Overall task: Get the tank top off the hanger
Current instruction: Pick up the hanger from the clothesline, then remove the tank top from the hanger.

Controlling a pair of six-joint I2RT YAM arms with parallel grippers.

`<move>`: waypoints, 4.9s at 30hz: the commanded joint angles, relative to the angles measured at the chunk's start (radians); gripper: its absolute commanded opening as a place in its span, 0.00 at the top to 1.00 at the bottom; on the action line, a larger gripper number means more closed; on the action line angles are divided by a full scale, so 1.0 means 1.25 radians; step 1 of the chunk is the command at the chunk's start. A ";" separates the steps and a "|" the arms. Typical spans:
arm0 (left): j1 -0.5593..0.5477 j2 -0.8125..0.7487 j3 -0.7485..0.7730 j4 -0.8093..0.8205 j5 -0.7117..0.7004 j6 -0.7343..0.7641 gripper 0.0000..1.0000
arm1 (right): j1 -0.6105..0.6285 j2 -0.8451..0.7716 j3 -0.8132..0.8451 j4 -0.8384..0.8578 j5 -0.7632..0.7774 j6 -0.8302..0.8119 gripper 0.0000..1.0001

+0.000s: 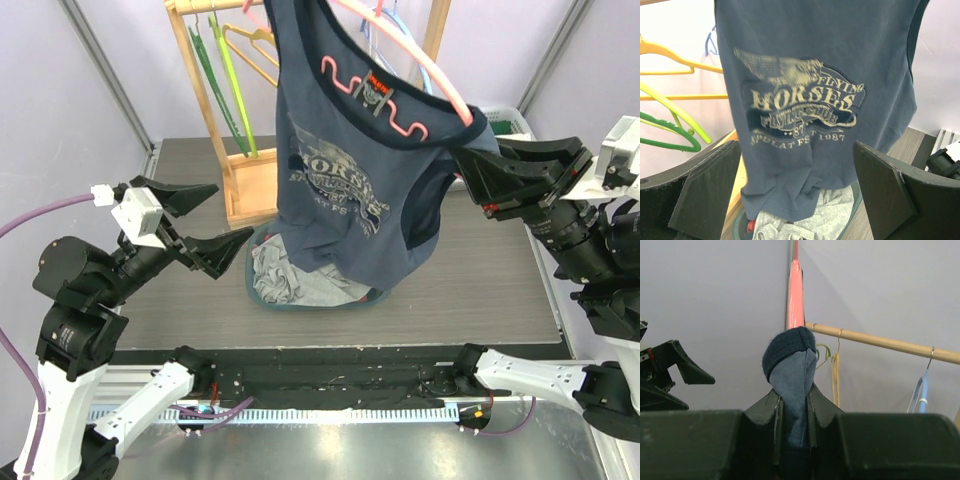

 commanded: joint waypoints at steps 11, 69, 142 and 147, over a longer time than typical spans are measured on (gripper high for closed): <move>0.008 0.001 0.006 0.045 0.019 -0.008 0.00 | 0.005 -0.047 0.041 0.053 -0.103 0.056 0.99; 0.011 0.188 0.254 -0.199 0.295 0.252 0.71 | 0.003 0.072 -0.007 -0.225 -0.283 0.039 0.99; -0.021 0.148 -0.028 0.231 -0.058 0.702 0.94 | -0.014 0.059 -0.403 0.229 0.118 0.502 0.99; -0.021 0.139 -0.051 0.231 -0.059 0.717 0.93 | -0.016 0.051 -0.321 0.176 0.133 0.453 0.99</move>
